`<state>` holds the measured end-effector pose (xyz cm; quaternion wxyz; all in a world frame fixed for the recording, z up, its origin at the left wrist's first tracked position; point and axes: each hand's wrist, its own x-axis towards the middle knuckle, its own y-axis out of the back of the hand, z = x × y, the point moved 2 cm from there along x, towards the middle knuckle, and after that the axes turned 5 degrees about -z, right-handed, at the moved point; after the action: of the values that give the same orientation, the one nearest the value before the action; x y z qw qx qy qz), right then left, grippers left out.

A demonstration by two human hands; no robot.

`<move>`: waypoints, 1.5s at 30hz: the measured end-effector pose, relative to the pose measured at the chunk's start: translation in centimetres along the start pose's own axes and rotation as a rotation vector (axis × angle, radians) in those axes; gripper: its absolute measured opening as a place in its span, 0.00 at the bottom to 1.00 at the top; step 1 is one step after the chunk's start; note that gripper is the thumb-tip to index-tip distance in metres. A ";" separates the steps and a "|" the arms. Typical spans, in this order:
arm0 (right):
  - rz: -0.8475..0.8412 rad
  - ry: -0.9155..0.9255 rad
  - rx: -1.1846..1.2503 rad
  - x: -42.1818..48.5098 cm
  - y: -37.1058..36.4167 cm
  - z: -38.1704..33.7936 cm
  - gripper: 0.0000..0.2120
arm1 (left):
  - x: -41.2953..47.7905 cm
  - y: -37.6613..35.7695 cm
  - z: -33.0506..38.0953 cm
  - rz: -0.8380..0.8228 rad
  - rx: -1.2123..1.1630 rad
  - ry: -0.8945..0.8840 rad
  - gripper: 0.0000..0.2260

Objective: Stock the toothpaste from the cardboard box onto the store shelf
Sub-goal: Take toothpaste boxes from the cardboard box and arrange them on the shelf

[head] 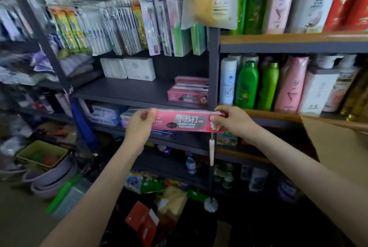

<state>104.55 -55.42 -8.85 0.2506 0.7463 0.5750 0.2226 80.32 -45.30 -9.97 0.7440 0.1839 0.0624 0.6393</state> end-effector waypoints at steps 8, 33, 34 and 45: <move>0.124 -0.041 -0.006 9.3 -5.3 0.6 0.21 | 7.9 -0.1 -3.0 0.025 -0.033 0.010 0.13; 0.602 -0.323 -0.130 22.5 -11.8 4.1 0.25 | 29.5 -7.6 -10.4 -0.477 0.233 -0.256 0.18; 0.615 -0.341 -0.139 22.5 -11.9 4.3 0.27 | 29.6 -7.8 -10.7 -0.488 0.267 -0.273 0.17; 0.607 -0.451 -0.202 25.3 -11.6 6.0 0.32 | 31.5 -9.8 -11.2 -0.518 0.261 -0.275 0.24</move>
<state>105.66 -29.10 -19.74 0.3654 0.8843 0.2338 0.1726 91.26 -13.61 -19.38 0.8536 0.3404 0.0874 0.3846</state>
